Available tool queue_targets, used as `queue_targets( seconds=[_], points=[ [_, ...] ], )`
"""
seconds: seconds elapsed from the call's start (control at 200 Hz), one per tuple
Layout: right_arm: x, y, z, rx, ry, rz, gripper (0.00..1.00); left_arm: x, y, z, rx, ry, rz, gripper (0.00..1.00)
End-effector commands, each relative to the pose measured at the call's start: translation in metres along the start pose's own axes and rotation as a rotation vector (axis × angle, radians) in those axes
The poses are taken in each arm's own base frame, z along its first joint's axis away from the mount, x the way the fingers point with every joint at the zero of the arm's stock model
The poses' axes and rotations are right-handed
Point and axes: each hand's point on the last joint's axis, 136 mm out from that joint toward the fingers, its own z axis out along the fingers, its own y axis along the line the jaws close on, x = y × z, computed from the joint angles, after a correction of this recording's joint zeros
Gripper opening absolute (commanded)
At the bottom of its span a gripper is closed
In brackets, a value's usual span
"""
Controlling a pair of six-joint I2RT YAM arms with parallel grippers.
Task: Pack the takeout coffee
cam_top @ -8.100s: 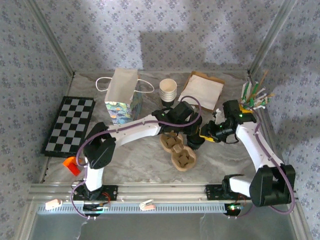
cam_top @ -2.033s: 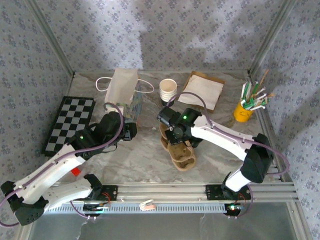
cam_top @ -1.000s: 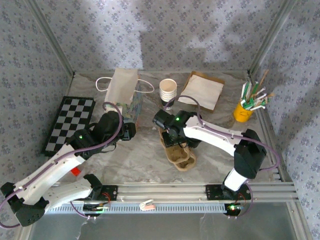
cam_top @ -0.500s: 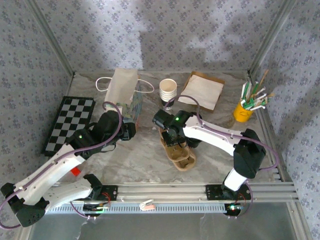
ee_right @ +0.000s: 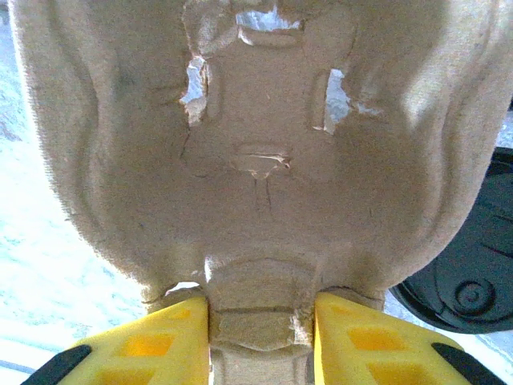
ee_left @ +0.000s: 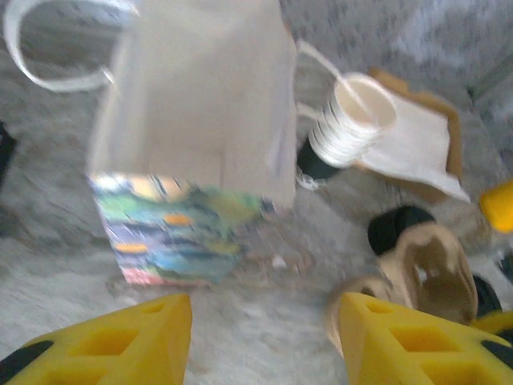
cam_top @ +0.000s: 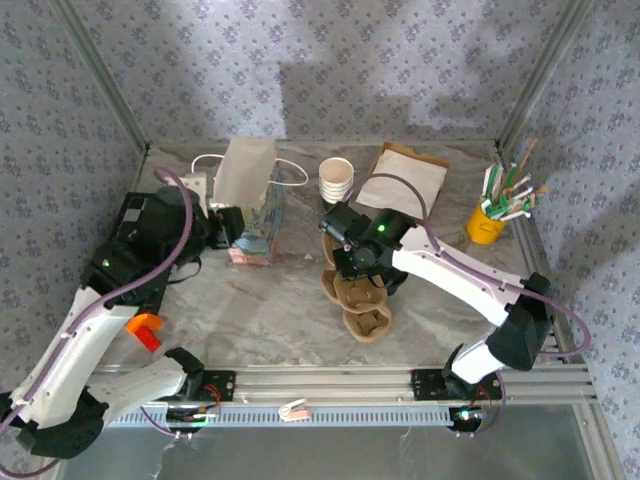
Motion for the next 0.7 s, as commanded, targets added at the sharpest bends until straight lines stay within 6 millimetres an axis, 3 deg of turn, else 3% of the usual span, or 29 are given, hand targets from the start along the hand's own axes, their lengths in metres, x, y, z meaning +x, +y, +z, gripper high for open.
queue_targets(
  seconds=[0.0,0.195,0.34,0.505,0.695],
  points=[
    [-0.002,-0.006,-0.019,-0.01,-0.008,0.017,0.35,-0.012,0.01,0.008,-0.058,0.051,0.098,0.52],
    [-0.013,-0.006,-0.025,-0.042,-0.023,0.03,0.35,-0.043,0.027,0.046,-0.148,0.104,0.124,0.53],
    [-0.018,-0.006,-0.026,-0.063,-0.024,0.037,0.35,-0.054,0.041,0.084,-0.161,0.166,0.119,0.54],
    [-0.02,-0.005,-0.027,-0.079,-0.022,0.043,0.35,-0.049,0.066,0.114,-0.259,0.259,0.122,0.51],
    [-0.02,-0.005,-0.029,-0.088,-0.022,0.041,0.35,-0.034,0.07,0.128,-0.257,0.315,0.133,0.46]
  ],
)
